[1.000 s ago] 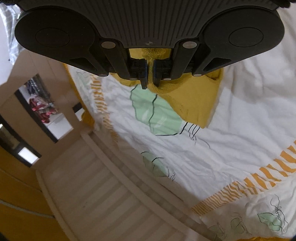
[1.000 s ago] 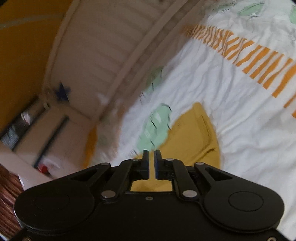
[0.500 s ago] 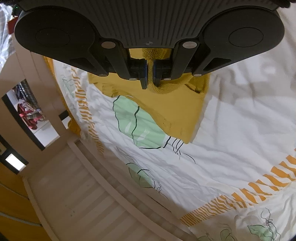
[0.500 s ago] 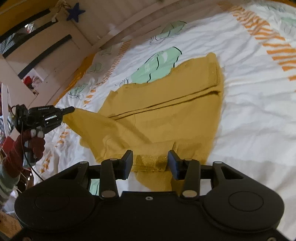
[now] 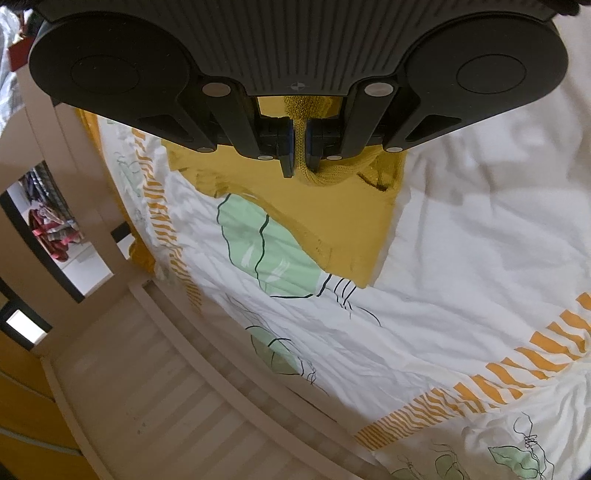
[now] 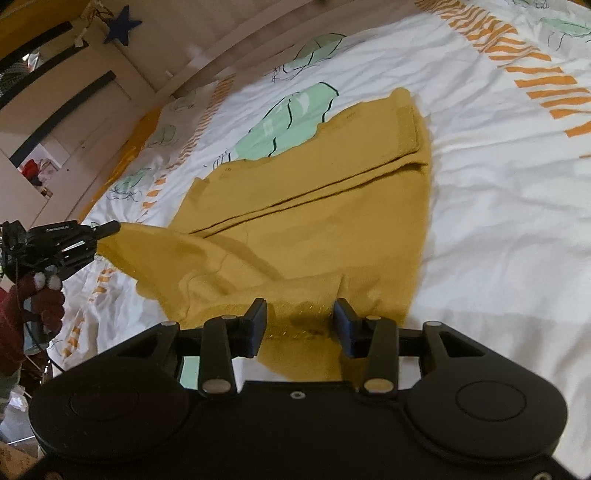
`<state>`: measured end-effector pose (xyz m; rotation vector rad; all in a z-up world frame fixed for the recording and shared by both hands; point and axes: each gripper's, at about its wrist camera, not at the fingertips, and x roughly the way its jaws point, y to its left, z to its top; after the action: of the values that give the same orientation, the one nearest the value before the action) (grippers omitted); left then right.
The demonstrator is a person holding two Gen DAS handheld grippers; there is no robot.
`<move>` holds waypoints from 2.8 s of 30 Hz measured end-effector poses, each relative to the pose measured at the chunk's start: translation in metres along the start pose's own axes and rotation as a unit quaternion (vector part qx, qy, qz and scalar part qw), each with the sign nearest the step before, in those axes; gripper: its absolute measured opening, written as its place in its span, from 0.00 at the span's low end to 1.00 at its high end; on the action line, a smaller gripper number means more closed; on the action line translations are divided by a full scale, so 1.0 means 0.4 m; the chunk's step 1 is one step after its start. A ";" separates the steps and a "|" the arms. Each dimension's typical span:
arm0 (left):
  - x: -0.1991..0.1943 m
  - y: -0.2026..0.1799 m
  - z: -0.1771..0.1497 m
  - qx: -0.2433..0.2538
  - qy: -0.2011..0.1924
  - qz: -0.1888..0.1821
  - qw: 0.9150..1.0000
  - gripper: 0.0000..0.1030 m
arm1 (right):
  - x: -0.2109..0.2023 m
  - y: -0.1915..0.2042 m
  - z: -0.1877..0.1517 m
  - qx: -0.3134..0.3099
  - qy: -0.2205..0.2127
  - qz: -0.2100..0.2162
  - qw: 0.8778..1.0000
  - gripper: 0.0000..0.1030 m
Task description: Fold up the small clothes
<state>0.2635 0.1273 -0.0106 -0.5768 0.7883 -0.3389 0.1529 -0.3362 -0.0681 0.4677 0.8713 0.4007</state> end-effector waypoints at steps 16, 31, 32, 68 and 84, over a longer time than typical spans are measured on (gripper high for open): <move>-0.026 0.009 -0.010 -0.013 -0.016 -0.007 1.000 0.05 | -0.027 -0.041 0.019 0.115 -0.092 0.062 0.987 0.15; 0.099 -0.034 0.136 -0.005 -0.051 -0.009 0.999 0.05 | 0.036 -0.142 0.352 0.141 -0.201 0.034 0.969 0.15; 0.118 -0.032 0.141 -0.004 -0.050 -0.003 0.999 0.05 | 0.055 -0.151 0.360 0.142 -0.196 0.029 0.970 0.15; 0.212 0.043 -0.019 0.157 0.006 0.137 0.978 0.39 | 0.256 0.068 0.305 -0.069 -0.093 -0.070 0.991 0.58; 0.200 0.083 -0.102 0.182 -0.057 0.119 0.974 0.49 | 0.514 0.225 0.324 -0.191 0.005 -0.155 0.969 0.76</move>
<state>0.2885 0.1000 -0.0989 -0.1521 0.6561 -0.2194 0.3634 -0.1854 -0.0767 -0.0289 0.8358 0.2720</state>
